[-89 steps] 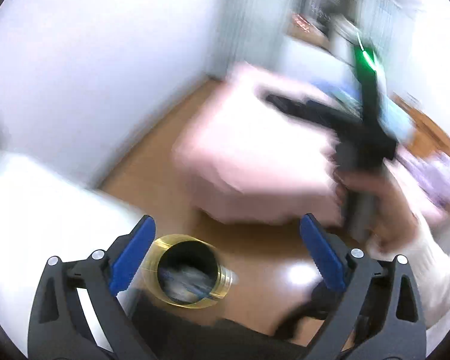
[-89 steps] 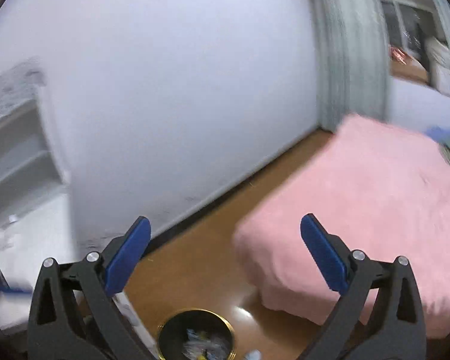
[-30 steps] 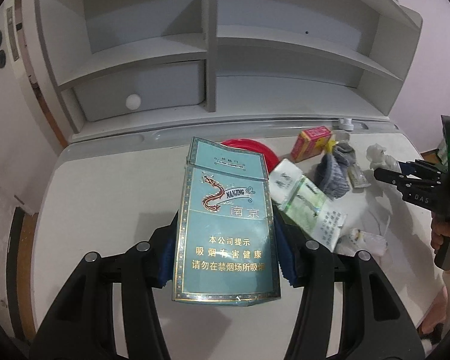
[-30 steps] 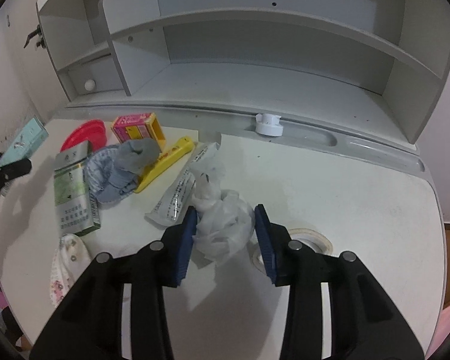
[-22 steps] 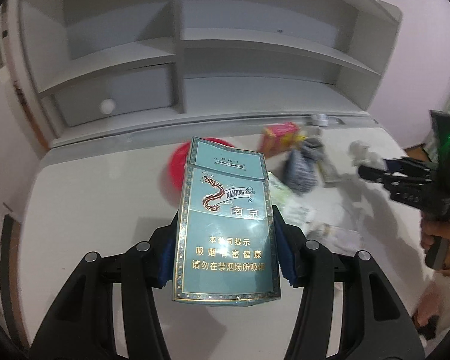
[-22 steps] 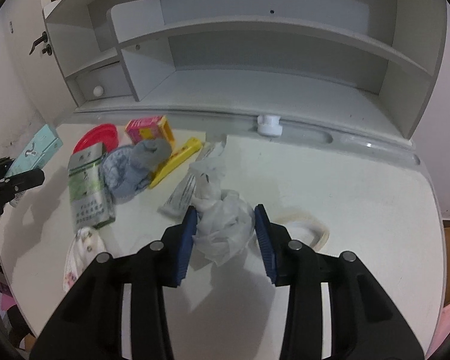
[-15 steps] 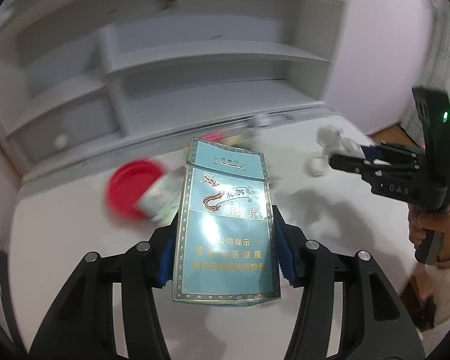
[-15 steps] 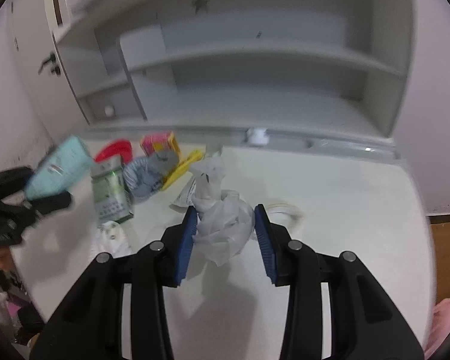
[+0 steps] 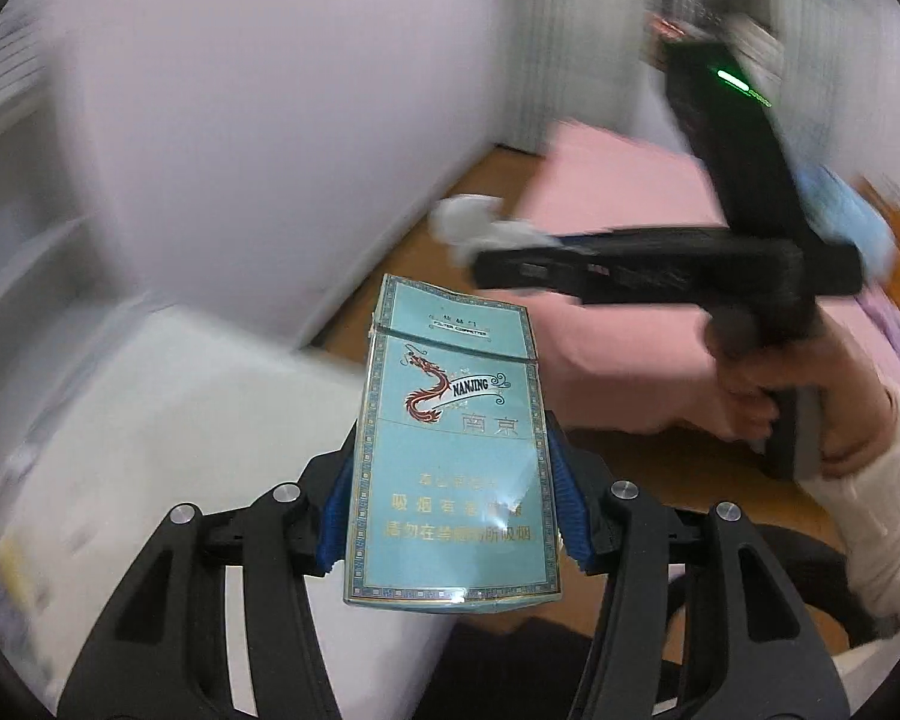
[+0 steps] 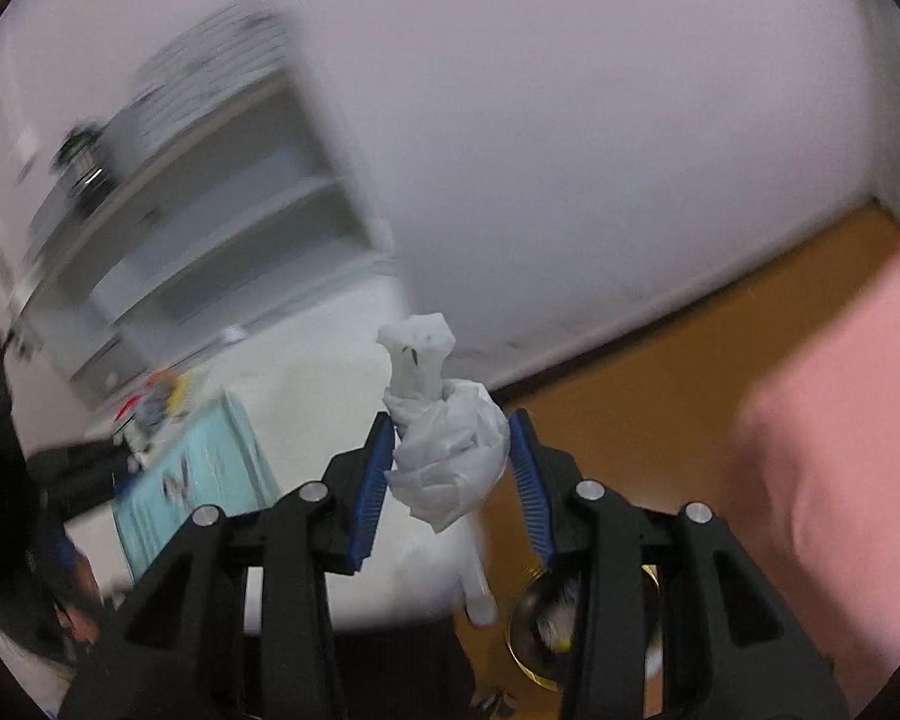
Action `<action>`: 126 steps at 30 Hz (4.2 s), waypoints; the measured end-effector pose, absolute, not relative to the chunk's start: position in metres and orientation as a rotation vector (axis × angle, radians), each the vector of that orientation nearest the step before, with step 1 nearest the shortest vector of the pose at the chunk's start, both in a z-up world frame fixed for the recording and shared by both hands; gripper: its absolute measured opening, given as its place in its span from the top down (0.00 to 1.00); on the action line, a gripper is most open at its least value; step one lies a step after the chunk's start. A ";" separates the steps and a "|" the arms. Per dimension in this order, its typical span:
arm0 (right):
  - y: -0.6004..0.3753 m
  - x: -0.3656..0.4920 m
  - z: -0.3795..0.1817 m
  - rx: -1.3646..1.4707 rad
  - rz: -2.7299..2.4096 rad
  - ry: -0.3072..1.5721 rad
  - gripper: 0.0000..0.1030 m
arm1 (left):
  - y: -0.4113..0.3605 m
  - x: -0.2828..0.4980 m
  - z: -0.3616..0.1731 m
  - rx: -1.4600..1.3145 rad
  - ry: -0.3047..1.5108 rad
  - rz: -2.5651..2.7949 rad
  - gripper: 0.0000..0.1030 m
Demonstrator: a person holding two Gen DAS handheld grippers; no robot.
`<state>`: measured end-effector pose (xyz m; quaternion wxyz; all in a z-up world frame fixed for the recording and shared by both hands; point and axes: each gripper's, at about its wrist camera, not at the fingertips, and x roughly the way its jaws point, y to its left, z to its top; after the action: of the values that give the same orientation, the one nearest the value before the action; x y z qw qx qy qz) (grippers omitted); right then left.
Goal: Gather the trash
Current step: 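Carry the cigarette pack and tissue over the bin and release both, then grasp the white patterned mask with the right tool while the left tool grasps the silver-green cigarette pack, then carry the mask and cigarette pack over the black bin and open both tools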
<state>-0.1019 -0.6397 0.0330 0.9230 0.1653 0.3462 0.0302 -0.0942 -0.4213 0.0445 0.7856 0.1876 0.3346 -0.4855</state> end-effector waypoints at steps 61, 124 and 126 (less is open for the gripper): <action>-0.345 -0.029 0.001 -0.107 0.416 0.727 0.07 | -0.048 -0.048 0.036 0.102 0.835 0.179 0.06; -0.310 0.013 -0.045 -0.101 0.574 0.856 0.75 | -0.018 0.041 -0.027 -0.095 0.947 0.184 0.49; -0.311 0.013 -0.045 -0.098 0.564 0.855 0.75 | -0.019 0.039 -0.028 -0.072 0.944 0.185 0.49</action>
<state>0.0134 -0.3110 -0.0449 0.8705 -0.0470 0.4091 0.2697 0.0389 -0.0193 -0.0281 0.8859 -0.0345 0.4539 0.0889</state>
